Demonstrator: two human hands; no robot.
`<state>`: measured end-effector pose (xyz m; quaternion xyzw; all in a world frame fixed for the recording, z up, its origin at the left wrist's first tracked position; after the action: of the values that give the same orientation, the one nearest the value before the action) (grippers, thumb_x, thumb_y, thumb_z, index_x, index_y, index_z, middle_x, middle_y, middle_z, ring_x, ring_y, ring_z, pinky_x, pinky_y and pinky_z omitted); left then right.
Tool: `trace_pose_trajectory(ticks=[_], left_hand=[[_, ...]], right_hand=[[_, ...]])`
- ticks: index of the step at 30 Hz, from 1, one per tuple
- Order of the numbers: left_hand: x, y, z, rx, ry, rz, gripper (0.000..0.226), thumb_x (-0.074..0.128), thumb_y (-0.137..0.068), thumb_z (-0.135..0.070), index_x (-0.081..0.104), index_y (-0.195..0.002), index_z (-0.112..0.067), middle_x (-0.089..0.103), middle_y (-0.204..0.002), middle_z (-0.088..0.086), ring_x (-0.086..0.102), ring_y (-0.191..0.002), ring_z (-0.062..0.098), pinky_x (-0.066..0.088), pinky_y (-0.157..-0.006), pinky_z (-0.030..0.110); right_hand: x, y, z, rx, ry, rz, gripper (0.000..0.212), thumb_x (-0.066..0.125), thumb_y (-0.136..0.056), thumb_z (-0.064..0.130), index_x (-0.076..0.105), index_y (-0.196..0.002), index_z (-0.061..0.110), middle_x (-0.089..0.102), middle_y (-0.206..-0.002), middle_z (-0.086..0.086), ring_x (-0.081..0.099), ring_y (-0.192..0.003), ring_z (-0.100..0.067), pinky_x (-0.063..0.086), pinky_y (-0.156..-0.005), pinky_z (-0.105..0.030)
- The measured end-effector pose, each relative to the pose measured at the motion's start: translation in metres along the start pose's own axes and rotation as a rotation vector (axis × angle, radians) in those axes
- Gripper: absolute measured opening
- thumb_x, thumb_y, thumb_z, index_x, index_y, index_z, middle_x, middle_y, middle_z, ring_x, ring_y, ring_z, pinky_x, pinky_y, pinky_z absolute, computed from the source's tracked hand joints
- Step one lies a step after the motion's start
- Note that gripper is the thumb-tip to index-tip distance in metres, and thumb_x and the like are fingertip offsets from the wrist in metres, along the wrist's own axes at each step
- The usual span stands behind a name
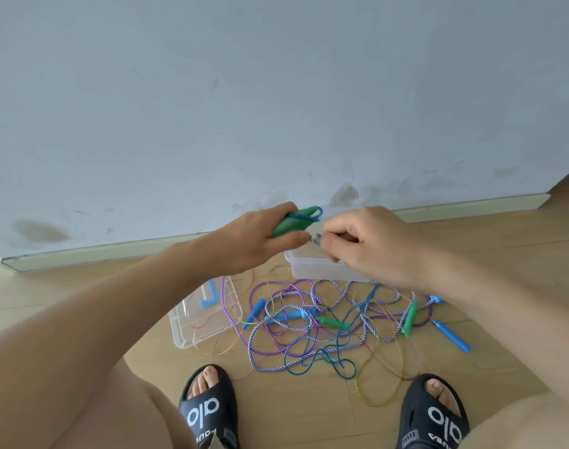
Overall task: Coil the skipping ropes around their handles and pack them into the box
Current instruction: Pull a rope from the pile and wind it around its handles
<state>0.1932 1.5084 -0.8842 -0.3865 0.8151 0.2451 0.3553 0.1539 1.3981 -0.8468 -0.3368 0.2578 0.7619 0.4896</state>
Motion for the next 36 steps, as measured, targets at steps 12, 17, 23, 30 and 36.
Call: trace_pose_trajectory(ticks=[12, 17, 23, 30, 36], left_hand=[[-0.012, -0.002, 0.022, -0.206, 0.743, -0.117, 0.019, 0.047, -0.102, -0.034, 0.056, -0.111, -0.019, 0.031, -0.066, 0.001, 0.023, -0.049, 0.014, 0.019, -0.049, 0.026], [-0.022, -0.005, 0.025, -0.203, 0.801, -0.185, 0.018, 0.049, -0.102, -0.024, 0.047, -0.112, -0.010, 0.031, -0.065, -0.001, 0.022, -0.054, 0.017, 0.019, -0.049, 0.027], [-0.028, -0.003, 0.032, -0.180, 0.492, -0.195, 0.005, 0.054, -0.099, -0.026, 0.051, -0.103, -0.028, 0.047, -0.067, -0.001, 0.040, -0.049, 0.014, 0.036, -0.045, 0.024], [-0.036, 0.000, 0.019, 0.002, -0.175, -0.169, 0.018, 0.049, -0.101, -0.035, 0.043, -0.115, -0.026, 0.053, -0.066, -0.003, 0.049, -0.055, 0.012, 0.035, -0.050, 0.020], [-0.016, 0.006, 0.011, 0.082, -0.312, -0.011, 0.017, 0.044, -0.101, -0.039, 0.040, -0.111, -0.026, 0.052, -0.061, -0.001, 0.048, -0.054, 0.016, 0.036, -0.051, 0.025]], right_hand=[[0.027, -0.009, -0.046, 0.253, -0.145, 0.189, 0.034, 0.043, -0.102, 0.026, 0.063, -0.079, 0.011, 0.059, -0.051, 0.004, 0.043, -0.040, -0.007, 0.035, -0.044, -0.014], [0.052, -0.008, -0.006, 0.062, 0.006, 0.137, 0.036, 0.043, -0.103, 0.027, 0.059, -0.076, 0.011, 0.052, -0.059, 0.005, 0.044, -0.050, -0.007, 0.035, -0.052, -0.019], [0.065, -0.005, 0.001, 0.016, 0.046, 0.156, 0.037, 0.040, -0.104, 0.030, 0.051, -0.074, 0.013, 0.055, -0.065, -0.006, 0.051, -0.064, -0.027, 0.041, -0.062, -0.038], [0.040, -0.001, 0.004, 0.024, 0.043, 0.094, 0.037, 0.044, -0.103, 0.030, 0.054, -0.076, 0.006, 0.046, -0.056, 0.003, 0.036, -0.051, -0.011, 0.030, -0.051, -0.026], [0.001, 0.005, 0.005, -0.023, 0.027, -0.055, 0.035, 0.053, -0.099, 0.024, 0.059, -0.070, 0.004, 0.039, -0.051, 0.002, 0.035, -0.049, -0.011, 0.029, -0.049, -0.022]])
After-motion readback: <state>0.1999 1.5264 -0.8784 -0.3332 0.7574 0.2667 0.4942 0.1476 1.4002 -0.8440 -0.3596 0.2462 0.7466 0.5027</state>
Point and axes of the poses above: each hand's wrist, its own y-axis away from the middle knuckle, its own x-axis out of the palm, z = x × y, the point moved 10 cm from there along -y, towards the middle knuckle
